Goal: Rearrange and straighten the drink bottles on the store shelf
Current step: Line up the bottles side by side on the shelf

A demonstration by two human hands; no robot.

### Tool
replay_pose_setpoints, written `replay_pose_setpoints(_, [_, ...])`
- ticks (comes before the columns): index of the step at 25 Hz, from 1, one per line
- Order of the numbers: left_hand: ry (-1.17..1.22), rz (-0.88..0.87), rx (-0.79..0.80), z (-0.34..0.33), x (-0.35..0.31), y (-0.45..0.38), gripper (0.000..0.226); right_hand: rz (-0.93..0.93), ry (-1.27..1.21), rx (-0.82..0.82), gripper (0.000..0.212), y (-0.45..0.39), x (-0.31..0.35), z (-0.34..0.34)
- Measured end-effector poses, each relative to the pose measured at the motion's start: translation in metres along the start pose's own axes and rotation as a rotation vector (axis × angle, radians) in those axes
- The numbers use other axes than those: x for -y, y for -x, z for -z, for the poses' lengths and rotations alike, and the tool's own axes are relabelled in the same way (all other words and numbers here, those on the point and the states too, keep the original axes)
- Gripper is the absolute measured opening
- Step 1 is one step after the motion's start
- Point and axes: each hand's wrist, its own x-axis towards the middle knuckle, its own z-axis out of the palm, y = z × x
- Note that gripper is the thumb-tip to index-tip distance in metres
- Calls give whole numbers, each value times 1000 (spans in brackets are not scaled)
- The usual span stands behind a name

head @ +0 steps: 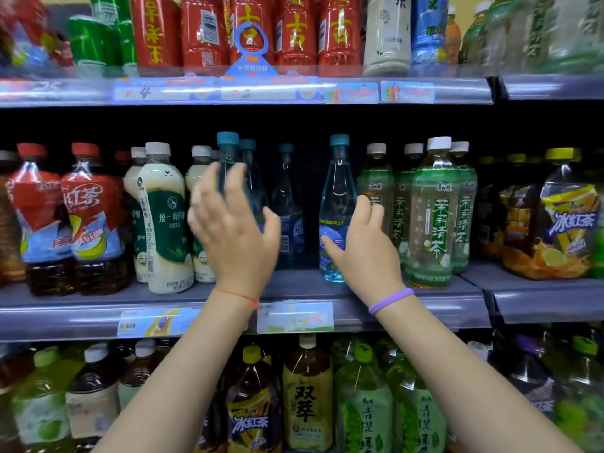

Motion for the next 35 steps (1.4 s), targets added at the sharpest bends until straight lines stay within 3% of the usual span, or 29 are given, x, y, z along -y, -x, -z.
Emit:
replay_pose_setpoints(3, [101,290,201,6,16,-7,85,-18,-38,-14,81,-1,4,-5])
replay_pose_setpoints(6, [213,217,320,5,13,-6,84,-29,-110,15,76,-6,7,-7])
replay_pose_setpoints(9, [403,151,469,-1,0,-2,68,-6,-149,-35,50,-8,9,-7])
replay_pose_setpoints(11, [388,155,372,-8,3,0,56,-14,-338,-89,30,-4,13,-2])
replay_pose_setpoints(13, [306,219,301,-11,11,0,54,-54,-487,-83,41,-1,19,4])
replay_pose_setpoints(16, [167,290,438,-18,11,-3,76,-63,-295,26,80,2,27,4])
replay_pose_setpoints(19, [8,316,506,-27,5,-7,95,-88,-205,28,80,4,26,1])
replay_pose_setpoints(23, [-174,221,475,-34,6,-13,114,-68,-139,-28,83,4,17,5])
replay_pose_setpoints(27, [29,189,496,-25,3,-8,107,-33,-75,-67,93,6,12,6])
replay_pose_setpoints(31, [410,142,651,-12,4,0,89,-13,-34,-120,92,12,13,4])
replay_pose_setpoints(33, [492,60,554,-5,12,4,65,10,-18,-223,83,17,15,2])
replay_pose_setpoints(35, [285,-34,249,-1,31,3,51,84,-57,-398,63,18,20,2])
